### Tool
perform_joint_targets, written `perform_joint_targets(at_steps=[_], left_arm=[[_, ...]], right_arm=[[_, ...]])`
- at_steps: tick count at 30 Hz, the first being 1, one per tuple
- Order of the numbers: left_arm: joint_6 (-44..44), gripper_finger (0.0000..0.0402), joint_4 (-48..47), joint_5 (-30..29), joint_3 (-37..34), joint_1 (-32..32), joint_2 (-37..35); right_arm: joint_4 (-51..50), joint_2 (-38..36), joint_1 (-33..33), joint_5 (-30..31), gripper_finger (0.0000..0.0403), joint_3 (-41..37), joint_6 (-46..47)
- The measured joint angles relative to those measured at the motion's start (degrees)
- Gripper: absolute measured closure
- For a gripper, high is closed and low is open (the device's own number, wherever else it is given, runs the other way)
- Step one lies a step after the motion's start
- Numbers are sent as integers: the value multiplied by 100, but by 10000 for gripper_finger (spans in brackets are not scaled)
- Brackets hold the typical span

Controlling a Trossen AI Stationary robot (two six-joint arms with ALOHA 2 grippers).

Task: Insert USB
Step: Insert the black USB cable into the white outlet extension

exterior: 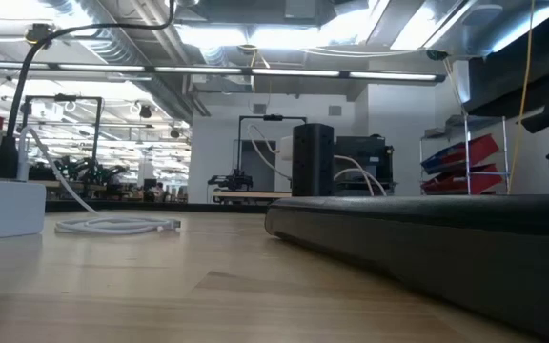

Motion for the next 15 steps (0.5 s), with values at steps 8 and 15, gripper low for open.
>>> perform_joint_targets(at_steps=[8, 15], left_arm=[[-106, 242, 204, 970, 1, 502, 458], [630, 165, 1132, 460, -2, 855, 948]], right_arm=[[277, -2, -46, -2, 210, 0, -92], [441, -4, -82, -56, 210, 1, -154]])
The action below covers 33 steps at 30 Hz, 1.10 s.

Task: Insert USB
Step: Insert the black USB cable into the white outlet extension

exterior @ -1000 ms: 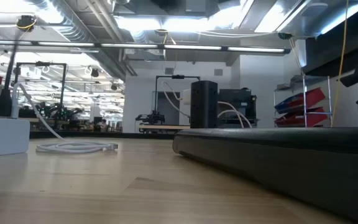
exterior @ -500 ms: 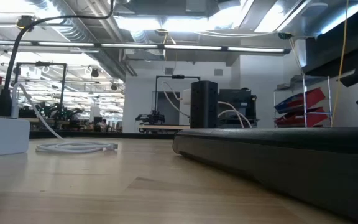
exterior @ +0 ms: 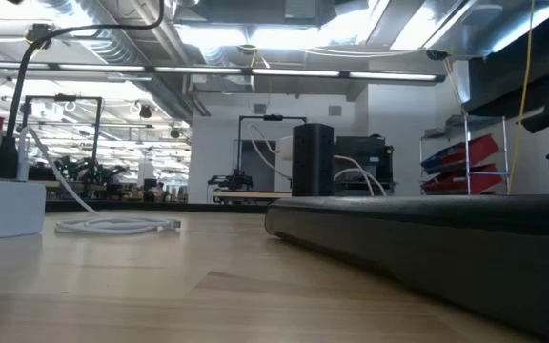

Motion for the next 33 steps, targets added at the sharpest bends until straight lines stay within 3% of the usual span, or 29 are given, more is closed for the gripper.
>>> perform_joint_targets(at_steps=[3, 8, 10, 17, 21, 26, 33], left_arm=[[427, 210, 347, -421, 2, -20, 24], [731, 350, 304, -740, 2, -293, -48], [755, 387, 412, -765, 2, -429, -52], [1184, 401, 1394, -787, 0, -629, -49], [1206, 401, 1494, -710, 0, -521, -49], [1353, 401, 1800, -629, -4, -256, -41], [1291, 401, 2079, -441, 245, 10, -41]], right_arm=[[-21, 0, 0, 0, 210, -1, -16], [13, -2, 4, 0, 210, 3, -57], [16, -21, 6, -2, 210, 10, -51], [-336, -22, 0, 581, 210, 12, -140], [-366, -22, 15, 662, 210, 17, -121], [-703, -22, 44, 604, 210, 17, -96], [-33, 24, 39, -23, 210, 10, -127]])
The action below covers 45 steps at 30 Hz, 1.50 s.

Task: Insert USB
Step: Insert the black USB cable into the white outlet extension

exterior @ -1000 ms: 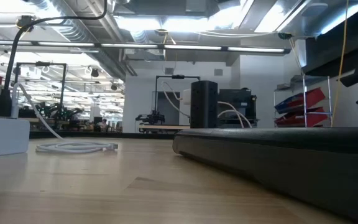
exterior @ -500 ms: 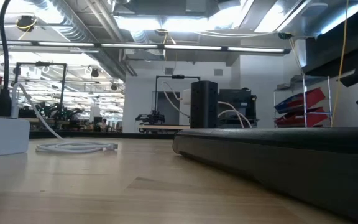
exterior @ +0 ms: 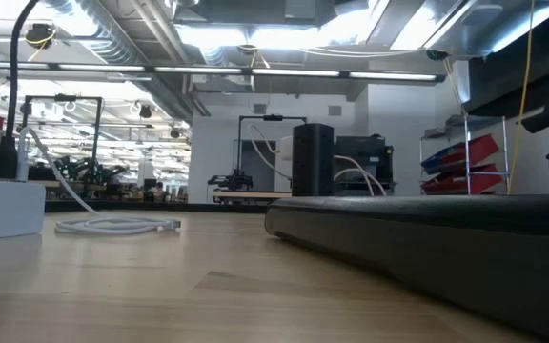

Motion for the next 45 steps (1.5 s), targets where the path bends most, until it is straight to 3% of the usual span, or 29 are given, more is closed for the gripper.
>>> perform_joint_targets(at_steps=[7, 19, 27, 33, 45], left_arm=[[-152, 402, -9, -53, 15, 45, -4], [-544, 401, 237, -655, 42, -950, -35], [-673, 401, 299, -886, 42, -1200, -33], [-869, 401, 17, -871, 36, -1207, -32], [-913, 401, -176, -1109, 24, -1267, -20]], right_arm=[[40, 9, -7, -31, 210, -4, -13], [567, -290, 42, -1004, 210, -24, -731], [1354, -691, -207, -955, 210, -24, -593], [1373, -861, -330, -796, 210, -24, -260], [1448, -870, -256, -2202, 210, -22, -75]])
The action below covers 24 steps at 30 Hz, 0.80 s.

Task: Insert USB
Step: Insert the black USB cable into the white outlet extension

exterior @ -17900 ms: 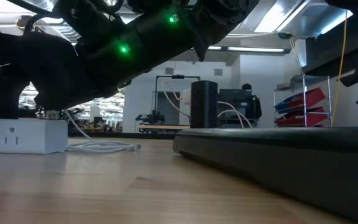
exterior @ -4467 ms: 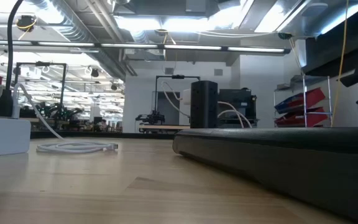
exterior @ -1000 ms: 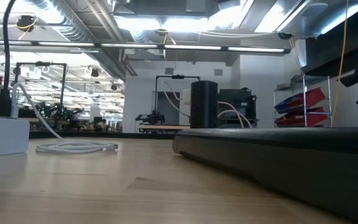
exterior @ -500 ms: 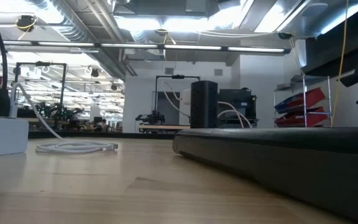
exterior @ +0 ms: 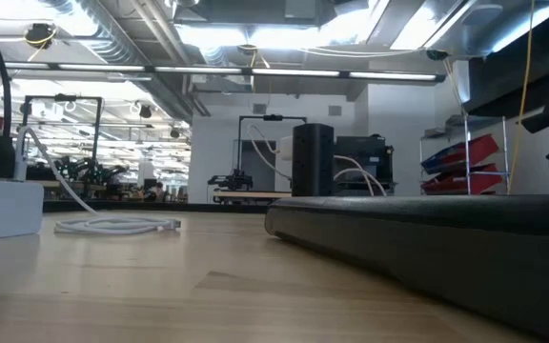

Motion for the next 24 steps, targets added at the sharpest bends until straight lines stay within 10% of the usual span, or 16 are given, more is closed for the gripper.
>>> perform_joint_targets(at_steps=[24], left_arm=[[-180, 401, -139, -17, -9, 11, 7]], right_arm=[[299, -444, 179, -1297, 210, 15, 183]])
